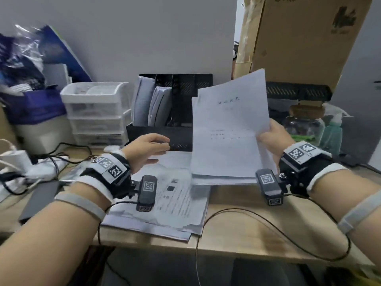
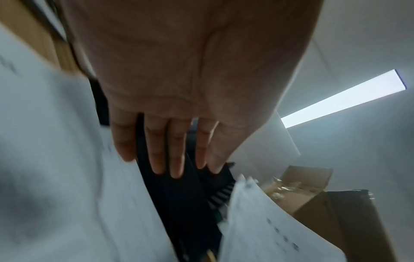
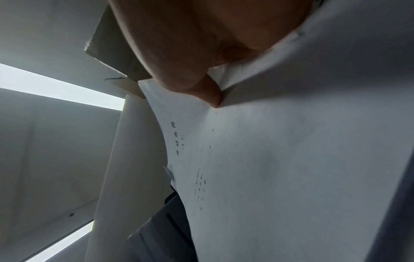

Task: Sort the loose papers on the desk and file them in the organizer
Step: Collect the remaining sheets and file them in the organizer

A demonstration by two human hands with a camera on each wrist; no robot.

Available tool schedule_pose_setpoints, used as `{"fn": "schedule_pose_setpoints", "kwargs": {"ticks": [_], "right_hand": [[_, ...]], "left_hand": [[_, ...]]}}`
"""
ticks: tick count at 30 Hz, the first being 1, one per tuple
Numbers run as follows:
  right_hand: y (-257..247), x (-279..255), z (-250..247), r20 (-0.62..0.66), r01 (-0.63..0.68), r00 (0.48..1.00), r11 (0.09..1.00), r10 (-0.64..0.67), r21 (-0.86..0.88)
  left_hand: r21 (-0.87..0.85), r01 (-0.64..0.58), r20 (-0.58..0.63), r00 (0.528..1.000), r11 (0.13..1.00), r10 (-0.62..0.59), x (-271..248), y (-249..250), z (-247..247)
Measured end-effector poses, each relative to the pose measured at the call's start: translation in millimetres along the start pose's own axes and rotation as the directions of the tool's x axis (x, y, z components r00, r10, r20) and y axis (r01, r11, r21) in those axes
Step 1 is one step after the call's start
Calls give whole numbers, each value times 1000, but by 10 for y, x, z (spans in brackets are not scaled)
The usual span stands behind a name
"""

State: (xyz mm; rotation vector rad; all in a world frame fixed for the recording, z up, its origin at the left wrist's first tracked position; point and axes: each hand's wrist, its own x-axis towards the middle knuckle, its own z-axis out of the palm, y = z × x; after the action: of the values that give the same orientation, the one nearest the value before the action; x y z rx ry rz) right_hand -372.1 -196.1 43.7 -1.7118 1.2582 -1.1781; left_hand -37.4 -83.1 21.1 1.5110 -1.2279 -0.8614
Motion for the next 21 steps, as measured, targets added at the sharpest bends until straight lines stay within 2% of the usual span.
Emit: {"fn": "schedule_pose_setpoints", "kwargs": {"ticks": [2,4,5,7,9,12,15,16,19,21], "right_hand": [[70,109,48,-18,-14,1000,999,15,46],[152,174,110,5,-17,1000,996,16,87],[201,215,168,33,-28,999,995,25,97],[298,328,275,83,-53,996,994,45,95],[394,438,393,120,-59,992,991,44,118],[500,567,552,141,-56,989,990,38,130],[521,586,656,163,-64,985,996,51,70],[550,605,665,158,-65,986,996,55,55],[830,837,649,150,-85,986,994,73,72],[975,934,588,143,-109,985,992,98,69]], "left_hand": [[253,75,-116,992,965,-47,-61,-121,-297],[551,157,-112,987,820,-114,-124,-200,-507],[646,197,-106,980,737,-169,-164,-239,-601],[719,284,-123,950,634,-286,-200,-341,-744],[739,354,-158,918,573,-364,-229,-432,-825],[724,405,-231,905,558,-357,-198,-551,-835],[776,426,-261,888,465,-379,-215,-541,-731],[779,419,-247,889,467,-385,-212,-532,-695],[719,394,-189,904,572,-384,-180,-524,-646],[695,388,-156,903,605,-401,-208,-482,-595]]}}
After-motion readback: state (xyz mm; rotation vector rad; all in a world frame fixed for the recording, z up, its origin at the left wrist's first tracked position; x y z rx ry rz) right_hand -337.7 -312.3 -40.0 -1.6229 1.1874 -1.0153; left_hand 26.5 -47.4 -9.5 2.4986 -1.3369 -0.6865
